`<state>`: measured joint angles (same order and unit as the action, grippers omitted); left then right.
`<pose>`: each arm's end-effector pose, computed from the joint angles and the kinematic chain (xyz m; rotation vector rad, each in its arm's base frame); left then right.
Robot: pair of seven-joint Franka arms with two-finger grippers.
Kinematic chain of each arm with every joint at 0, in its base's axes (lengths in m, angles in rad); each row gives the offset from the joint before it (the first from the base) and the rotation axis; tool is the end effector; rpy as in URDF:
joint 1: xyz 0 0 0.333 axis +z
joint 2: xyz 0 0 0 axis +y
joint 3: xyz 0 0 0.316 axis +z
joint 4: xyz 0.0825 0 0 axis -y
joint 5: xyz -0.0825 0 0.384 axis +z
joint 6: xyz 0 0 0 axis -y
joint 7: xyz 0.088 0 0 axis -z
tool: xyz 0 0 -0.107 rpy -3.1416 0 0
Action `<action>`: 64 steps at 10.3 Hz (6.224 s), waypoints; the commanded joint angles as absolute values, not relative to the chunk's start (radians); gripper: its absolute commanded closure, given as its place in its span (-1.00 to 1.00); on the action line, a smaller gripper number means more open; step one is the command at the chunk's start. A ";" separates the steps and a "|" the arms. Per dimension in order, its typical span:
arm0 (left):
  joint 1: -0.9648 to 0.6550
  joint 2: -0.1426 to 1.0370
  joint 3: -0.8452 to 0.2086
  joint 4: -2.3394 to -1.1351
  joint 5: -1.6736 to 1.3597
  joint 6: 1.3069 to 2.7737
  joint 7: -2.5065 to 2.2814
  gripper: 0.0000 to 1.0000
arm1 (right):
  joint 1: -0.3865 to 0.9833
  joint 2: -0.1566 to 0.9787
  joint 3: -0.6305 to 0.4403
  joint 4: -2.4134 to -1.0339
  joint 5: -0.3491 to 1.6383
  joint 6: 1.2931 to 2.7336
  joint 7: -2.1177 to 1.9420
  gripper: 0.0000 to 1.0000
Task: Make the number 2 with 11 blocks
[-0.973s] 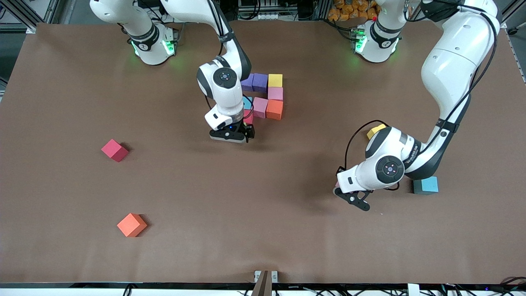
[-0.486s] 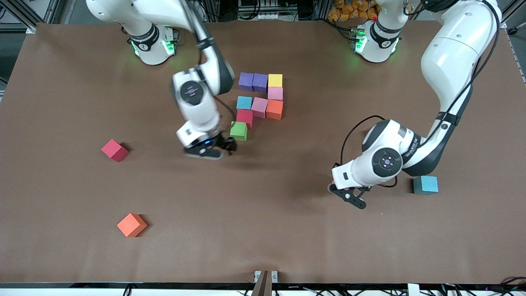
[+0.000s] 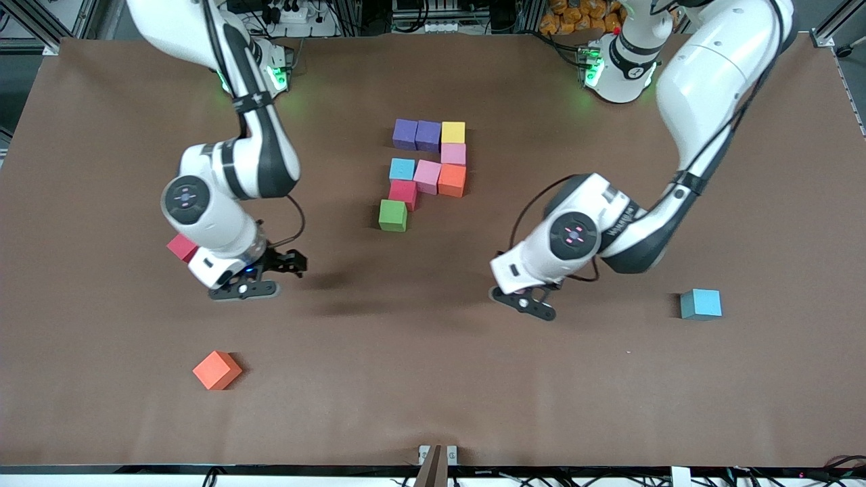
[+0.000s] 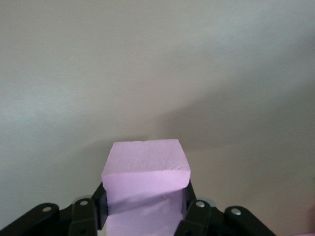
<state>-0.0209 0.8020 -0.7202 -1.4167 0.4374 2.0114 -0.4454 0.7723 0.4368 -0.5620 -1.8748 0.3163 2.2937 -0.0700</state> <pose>0.6113 -0.3774 0.3009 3.0154 -0.5045 -0.0949 0.6153 0.1627 0.3158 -3.1129 -0.1966 -0.0987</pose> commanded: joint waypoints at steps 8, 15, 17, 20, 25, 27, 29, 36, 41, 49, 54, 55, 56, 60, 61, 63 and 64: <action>-0.351 0.887 -0.585 -1.368 0.344 2.212 -0.962 1.00 | 0.295 0.869 -0.267 -1.335 0.324 2.385 -0.803 -1.00; -0.324 0.874 -0.581 -1.377 0.253 2.212 -1.350 1.00 | 0.168 1.009 -0.206 -1.158 0.327 2.425 -0.894 -1.00; -0.319 0.862 -0.580 -1.402 0.253 2.209 -1.501 1.00 | 0.092 1.028 -0.123 -1.158 0.328 2.439 -0.919 -1.00; -0.324 0.862 -0.580 -1.419 0.255 2.207 -1.762 1.00 | 0.063 1.034 -0.083 -1.158 0.328 2.438 -0.885 -1.00; -0.344 0.864 -0.580 -1.447 0.255 2.244 -2.024 1.00 | 0.087 1.019 -0.081 -1.158 0.328 2.425 -0.811 0.37; -0.354 0.867 -0.580 -1.447 0.255 2.244 -2.120 1.00 | 0.130 0.993 -0.087 -1.158 0.322 2.367 -0.790 0.41; -0.367 0.867 -0.580 -1.450 0.255 2.244 -2.235 1.00 | 0.150 0.971 -0.092 -1.158 0.316 2.265 -0.759 0.41; -0.394 0.861 -0.577 -1.505 0.360 2.264 -2.494 1.00 | 0.219 0.874 -0.081 -1.170 0.324 1.893 -0.776 0.35; -0.393 0.861 -0.578 -1.511 0.371 2.266 -2.528 1.00 | 0.235 0.784 -0.060 -1.245 0.325 1.809 -0.776 0.34; -0.394 0.838 -0.583 -1.548 0.371 2.266 -2.531 1.00 | 0.322 0.508 -0.064 -1.684 0.307 2.006 -0.773 0.39; -0.397 0.844 -0.583 -1.548 0.371 2.266 -2.526 0.70 | 0.406 0.394 -0.071 -1.903 0.307 2.173 -0.767 0.37; -0.399 0.845 -0.583 -1.548 0.371 2.266 -2.525 0.02 | 0.413 0.381 -0.075 -1.920 0.307 2.174 -0.769 0.36; -0.400 0.845 -0.583 -1.546 0.371 2.266 -2.525 -0.30 | 0.413 0.367 -0.078 -1.931 0.307 2.171 -0.772 0.37; -0.400 0.841 -0.584 -1.543 0.371 2.266 -2.516 -0.46 | 0.474 0.356 -0.128 -1.956 0.308 2.181 -0.764 0.36; -0.400 0.839 -0.586 -1.543 0.371 2.266 -2.510 -0.46 | 0.513 0.356 -0.173 -1.957 0.308 2.180 -0.764 0.36; -0.379 0.836 -0.610 -1.542 0.371 2.266 -2.503 -0.47 | 0.525 0.356 -0.186 -1.959 0.308 2.180 -0.765 0.37; -0.371 0.836 -0.621 -1.542 0.371 2.266 -2.488 -0.48 | 0.525 0.356 -0.186 -1.959 0.308 2.178 -0.765 0.37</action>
<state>-0.3908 0.8610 -0.5994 -1.5206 0.3467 2.2593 -2.4930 0.5085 0.3932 -0.1707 -1.9222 0.3133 2.1692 -0.7737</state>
